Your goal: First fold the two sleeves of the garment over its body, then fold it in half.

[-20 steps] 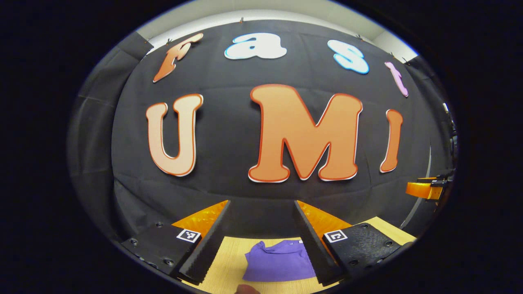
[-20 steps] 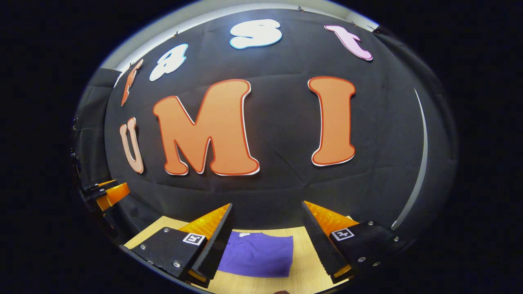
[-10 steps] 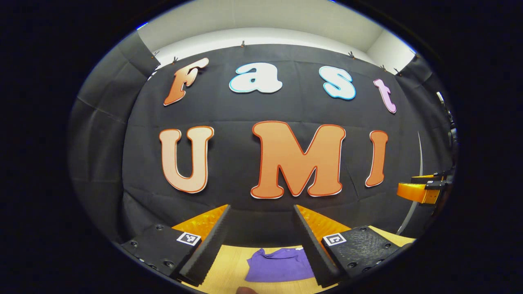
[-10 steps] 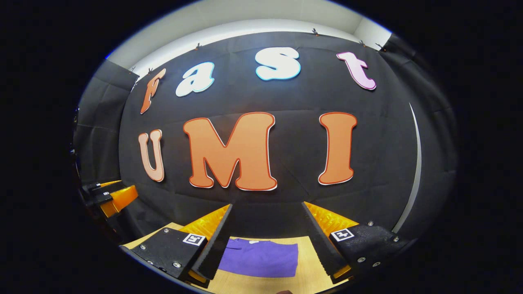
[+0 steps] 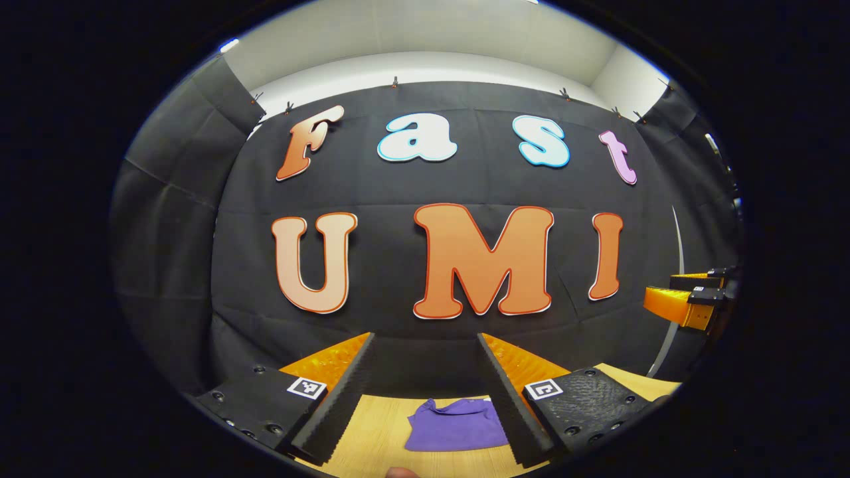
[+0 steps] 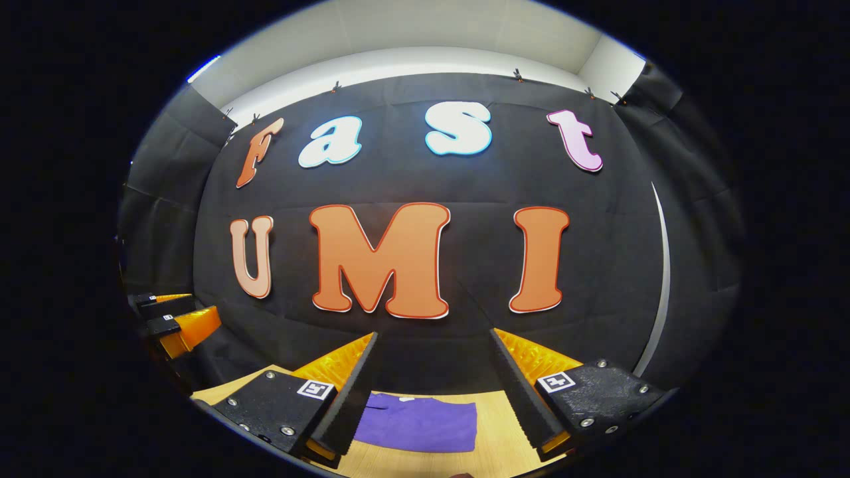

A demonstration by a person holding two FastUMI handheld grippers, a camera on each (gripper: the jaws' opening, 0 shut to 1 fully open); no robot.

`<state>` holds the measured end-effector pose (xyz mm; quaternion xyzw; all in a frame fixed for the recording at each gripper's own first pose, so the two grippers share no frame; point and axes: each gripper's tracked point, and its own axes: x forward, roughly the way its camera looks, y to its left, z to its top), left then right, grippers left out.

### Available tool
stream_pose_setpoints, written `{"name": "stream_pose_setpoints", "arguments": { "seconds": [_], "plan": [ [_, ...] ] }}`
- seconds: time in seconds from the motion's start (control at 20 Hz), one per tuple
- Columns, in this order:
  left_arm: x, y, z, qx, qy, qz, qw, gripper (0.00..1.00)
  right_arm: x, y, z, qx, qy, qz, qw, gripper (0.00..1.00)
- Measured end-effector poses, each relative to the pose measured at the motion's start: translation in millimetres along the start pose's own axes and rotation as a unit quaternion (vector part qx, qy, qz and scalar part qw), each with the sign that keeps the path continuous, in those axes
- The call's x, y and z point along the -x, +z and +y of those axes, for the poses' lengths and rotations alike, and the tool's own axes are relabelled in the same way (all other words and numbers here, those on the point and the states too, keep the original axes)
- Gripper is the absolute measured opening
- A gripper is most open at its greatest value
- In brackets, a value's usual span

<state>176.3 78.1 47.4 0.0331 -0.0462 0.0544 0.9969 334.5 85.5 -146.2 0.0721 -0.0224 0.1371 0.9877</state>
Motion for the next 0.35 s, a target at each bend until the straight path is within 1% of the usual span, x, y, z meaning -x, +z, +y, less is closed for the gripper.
{"name": "stream_pose_setpoints", "arguments": {
  "seconds": [0.3,0.35],
  "plan": [
    [13,-4,-6,0.003,-0.001,-0.003,1.0,0.93,8,-9,1,0.02,0.005,0.014,1.0,1.0],
    [16,-5,-8,0.002,0.0,-0.001,1.0,0.93,8,-10,1,0.024,0.006,0.015,1.0,0.95]
  ]
}}
